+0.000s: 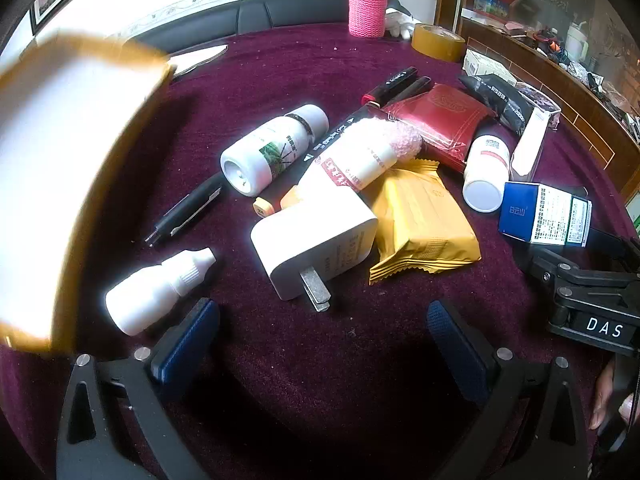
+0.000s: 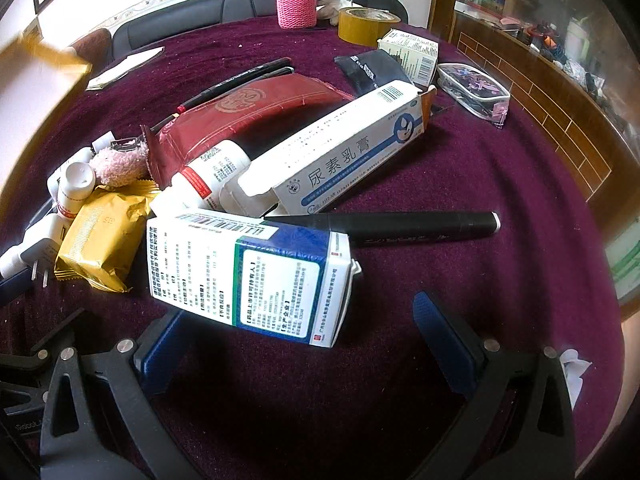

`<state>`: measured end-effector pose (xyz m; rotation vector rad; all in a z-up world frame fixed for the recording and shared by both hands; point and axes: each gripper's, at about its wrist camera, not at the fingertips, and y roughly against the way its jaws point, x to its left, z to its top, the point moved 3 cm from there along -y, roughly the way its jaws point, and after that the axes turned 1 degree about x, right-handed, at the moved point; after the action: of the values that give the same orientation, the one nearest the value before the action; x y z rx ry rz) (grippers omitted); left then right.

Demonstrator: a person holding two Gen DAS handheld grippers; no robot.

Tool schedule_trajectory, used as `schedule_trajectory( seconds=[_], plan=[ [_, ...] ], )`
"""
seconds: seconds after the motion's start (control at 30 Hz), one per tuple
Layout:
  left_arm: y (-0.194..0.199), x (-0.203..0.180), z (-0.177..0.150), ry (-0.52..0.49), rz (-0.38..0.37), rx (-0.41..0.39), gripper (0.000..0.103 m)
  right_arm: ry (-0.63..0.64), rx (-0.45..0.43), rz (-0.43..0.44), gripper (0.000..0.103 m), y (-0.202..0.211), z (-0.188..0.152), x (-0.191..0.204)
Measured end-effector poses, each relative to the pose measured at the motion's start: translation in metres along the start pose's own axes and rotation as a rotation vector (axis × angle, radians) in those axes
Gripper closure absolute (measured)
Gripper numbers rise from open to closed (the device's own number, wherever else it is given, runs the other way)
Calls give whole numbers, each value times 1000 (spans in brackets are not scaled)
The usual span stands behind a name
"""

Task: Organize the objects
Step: 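Grasp the blue-white medicine box with the right gripper while the left grasps the white dropper bottle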

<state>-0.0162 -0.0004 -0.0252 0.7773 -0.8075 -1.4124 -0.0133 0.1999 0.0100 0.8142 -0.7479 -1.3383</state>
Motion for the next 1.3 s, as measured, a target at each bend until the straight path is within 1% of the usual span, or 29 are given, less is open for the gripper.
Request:
schedule_trajectory(
  seconds=[0.97,1.07,1.13,1.17,1.3],
  plan=[
    [0,0,2,3,4,0,1,0,0,0,0,0,0,0],
    [5,0,-2,-17,-16,-1,2,0,0,0,0,0,0,0],
    [10,1,0,-41,-17,-22,2,1,0,0,0,0,0,0],
    [19,1,-1,-51,-21,-44,2,4,0,2,0,-1,1,0],
    [55,12,-9,-100,-73,-136,2,33,2,19,0,0,2,0]
  ],
)
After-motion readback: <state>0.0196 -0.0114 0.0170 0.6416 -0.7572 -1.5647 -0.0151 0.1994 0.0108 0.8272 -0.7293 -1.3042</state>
